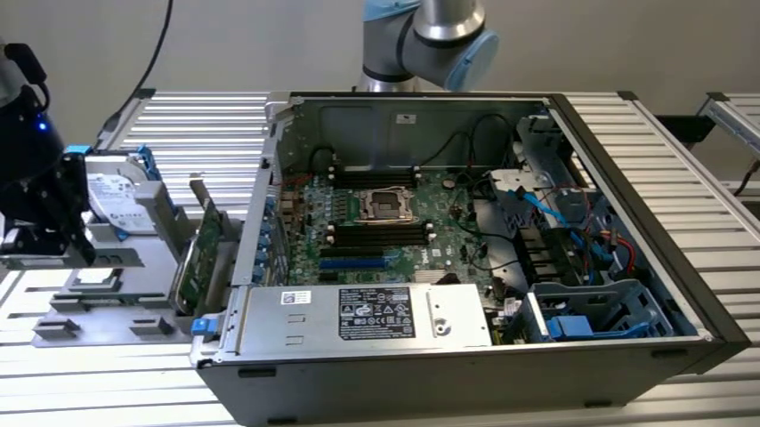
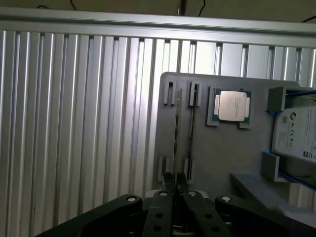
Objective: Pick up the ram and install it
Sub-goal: 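Pick up the ram and move it above insertion slot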
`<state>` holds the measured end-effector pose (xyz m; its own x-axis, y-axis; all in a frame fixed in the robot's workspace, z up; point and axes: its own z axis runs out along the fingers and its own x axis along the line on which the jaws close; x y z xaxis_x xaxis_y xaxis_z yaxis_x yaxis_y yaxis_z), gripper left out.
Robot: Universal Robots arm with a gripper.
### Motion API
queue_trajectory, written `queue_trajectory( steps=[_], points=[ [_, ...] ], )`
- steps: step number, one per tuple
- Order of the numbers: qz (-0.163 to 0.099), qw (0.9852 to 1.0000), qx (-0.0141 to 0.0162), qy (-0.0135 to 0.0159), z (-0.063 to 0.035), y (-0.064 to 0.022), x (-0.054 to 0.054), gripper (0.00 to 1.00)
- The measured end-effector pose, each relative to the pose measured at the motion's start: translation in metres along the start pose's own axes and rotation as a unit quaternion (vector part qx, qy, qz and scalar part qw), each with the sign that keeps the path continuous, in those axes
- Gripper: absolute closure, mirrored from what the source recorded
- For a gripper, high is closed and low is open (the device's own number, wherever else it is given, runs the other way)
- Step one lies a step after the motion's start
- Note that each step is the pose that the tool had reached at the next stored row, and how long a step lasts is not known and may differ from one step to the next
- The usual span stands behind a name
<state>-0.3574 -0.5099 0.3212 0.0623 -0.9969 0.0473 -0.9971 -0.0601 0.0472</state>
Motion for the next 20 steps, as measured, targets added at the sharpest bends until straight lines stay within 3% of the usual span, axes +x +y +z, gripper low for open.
queue_trajectory(
  steps=[6, 14, 20],
  points=[
    [0.0, 1.0, -0.0041, 0.0021, -0.0187, -0.0139, -0.002, 0.86],
    [0.0, 1.0, -0.0066, 0.0043, -0.0259, -0.0378, -0.004, 0.86],
    [0.0, 1.0, -0.007, 0.0043, -0.0355, -0.0498, -0.011, 0.86]
  ],
)
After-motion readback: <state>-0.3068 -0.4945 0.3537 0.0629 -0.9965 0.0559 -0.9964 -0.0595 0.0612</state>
